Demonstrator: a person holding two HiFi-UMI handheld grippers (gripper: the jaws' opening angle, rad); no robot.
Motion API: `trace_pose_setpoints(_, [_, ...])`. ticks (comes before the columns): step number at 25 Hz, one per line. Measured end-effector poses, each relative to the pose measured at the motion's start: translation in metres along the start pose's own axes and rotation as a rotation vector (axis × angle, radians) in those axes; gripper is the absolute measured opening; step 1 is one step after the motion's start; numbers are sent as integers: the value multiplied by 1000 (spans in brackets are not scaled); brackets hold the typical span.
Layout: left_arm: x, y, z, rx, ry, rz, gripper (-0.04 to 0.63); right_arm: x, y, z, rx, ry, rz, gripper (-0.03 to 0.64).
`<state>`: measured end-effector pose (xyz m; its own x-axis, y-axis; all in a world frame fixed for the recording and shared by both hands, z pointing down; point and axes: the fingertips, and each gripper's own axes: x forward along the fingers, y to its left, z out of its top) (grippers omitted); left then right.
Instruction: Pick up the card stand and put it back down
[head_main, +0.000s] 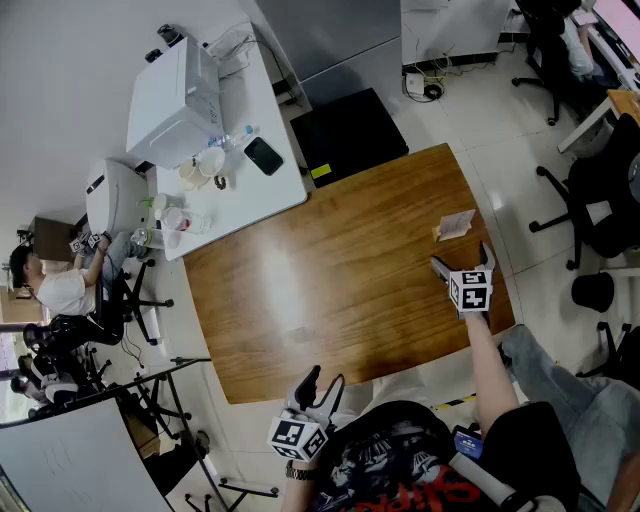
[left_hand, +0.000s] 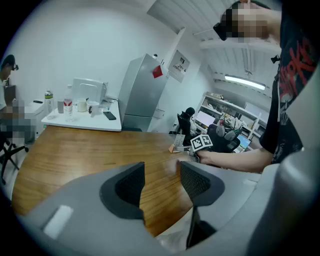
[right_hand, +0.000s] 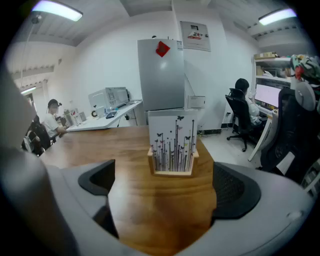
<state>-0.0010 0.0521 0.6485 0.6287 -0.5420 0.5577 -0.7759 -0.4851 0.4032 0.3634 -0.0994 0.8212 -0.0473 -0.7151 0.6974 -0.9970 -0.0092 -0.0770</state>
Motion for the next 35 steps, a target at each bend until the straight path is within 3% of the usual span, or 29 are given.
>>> trace_pose_setpoints(4, [16,-18,-13,-10,17,1,224,61,-34,27,-40,-6,-64,581])
trace_pose_setpoints(7, [18,-42,-28,15,37,-22,224,82,-59,14,-1,47,-100,580])
trace_pose_setpoints(10, [17,-58,-40,18,72,-61,224,67,-61,-4,6,28,-111,552])
trace_pose_setpoints(14, [12,-23,-18,35,6,-8,224,19,-19,-19,-17,-14,-104,549])
trace_pose_setpoints(17, [-1,3,12,40,-78,56,222,-33,41,-9,-36,-55,-14,549])
trace_pose_setpoints(20, [-1,21,45,36,-167,86,222,-85,77,26,-42,-102,48,549])
trace_pose_setpoints(24, [-31,46,78,12,-202,132,222,-150,124,75,-77,-167,102,548])
trace_pose_setpoints(28, [-44,66,134,50,-297,132,219,-183,122,150,-85,-292,31,548])
trace_pose_setpoints(30, [-53,78,159,75,-354,147,181,-191,122,182,-60,-343,2,549])
trace_pose_setpoints(35, [-55,90,170,73,-357,90,166,-210,137,203,-19,-385,-23,549])
